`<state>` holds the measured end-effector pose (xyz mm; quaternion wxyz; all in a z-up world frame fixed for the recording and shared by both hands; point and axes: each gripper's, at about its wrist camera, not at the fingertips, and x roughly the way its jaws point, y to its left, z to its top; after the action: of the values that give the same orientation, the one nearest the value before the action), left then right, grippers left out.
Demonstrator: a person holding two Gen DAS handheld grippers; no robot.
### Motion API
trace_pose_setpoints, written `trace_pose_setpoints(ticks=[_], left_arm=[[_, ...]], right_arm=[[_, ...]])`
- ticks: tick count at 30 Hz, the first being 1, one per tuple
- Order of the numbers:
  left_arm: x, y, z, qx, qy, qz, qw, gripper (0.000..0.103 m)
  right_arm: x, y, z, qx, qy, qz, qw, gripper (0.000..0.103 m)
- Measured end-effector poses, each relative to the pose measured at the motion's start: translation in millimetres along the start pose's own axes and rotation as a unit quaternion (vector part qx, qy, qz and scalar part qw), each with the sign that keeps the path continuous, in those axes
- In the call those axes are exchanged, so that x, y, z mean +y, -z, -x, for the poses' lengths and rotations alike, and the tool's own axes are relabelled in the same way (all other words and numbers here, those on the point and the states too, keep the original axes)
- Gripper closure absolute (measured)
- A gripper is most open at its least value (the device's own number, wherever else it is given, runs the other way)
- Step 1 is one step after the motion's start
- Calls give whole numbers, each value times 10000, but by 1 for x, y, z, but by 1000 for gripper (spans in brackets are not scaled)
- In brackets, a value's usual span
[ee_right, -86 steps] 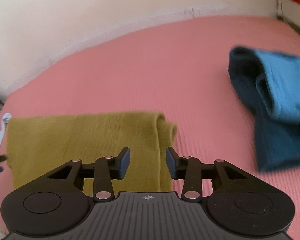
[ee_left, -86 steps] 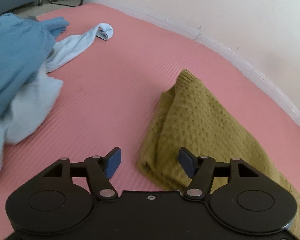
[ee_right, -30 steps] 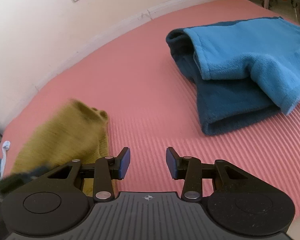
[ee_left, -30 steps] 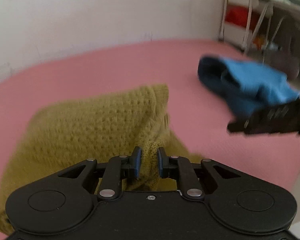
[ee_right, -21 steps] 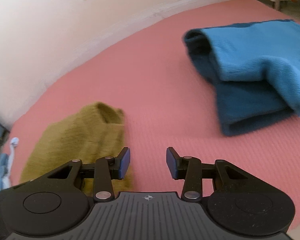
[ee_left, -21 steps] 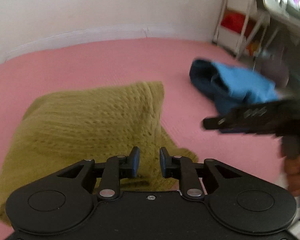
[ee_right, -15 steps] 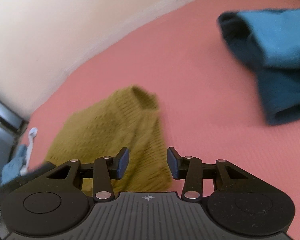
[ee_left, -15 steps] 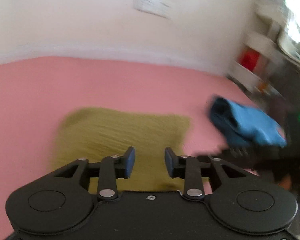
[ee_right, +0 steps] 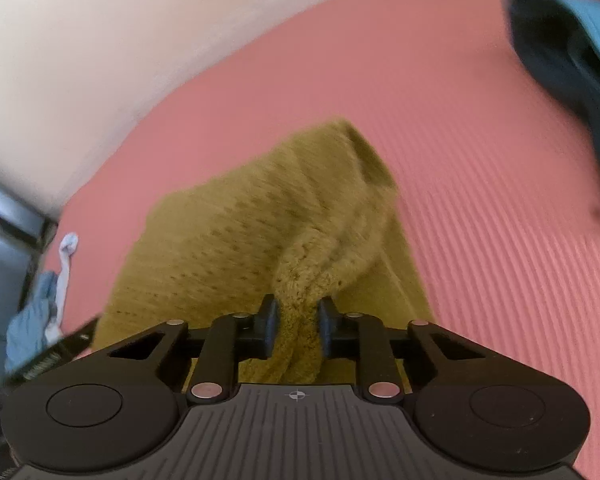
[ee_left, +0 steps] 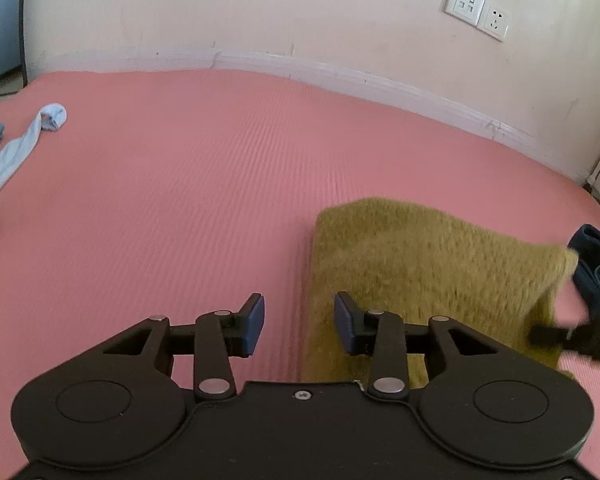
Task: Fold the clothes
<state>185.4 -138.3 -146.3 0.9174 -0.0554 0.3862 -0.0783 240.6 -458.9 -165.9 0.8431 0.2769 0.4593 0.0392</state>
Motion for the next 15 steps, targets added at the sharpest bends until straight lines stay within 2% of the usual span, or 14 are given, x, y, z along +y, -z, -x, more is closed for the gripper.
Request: trace_pose_setpoints(ticks=[4, 7, 11, 15], left_arm=[[-2, 0, -4, 23, 23, 65, 10000, 66], [-5, -5, -4, -34, 58, 111, 9999, 65], [-10, -21, -1, -134, 282, 106, 9995, 65], [-39, -45, -9, -109, 864, -306, 9957, 61]], right_arm=[[37, -22, 17, -395, -39, 690, 9968, 85], [50, -36, 33, -702, -180, 955, 9928, 85], [33, -38, 35, -624, 58, 833, 9945, 85], [0, -25, 24, -357, 213, 438, 9982, 85]])
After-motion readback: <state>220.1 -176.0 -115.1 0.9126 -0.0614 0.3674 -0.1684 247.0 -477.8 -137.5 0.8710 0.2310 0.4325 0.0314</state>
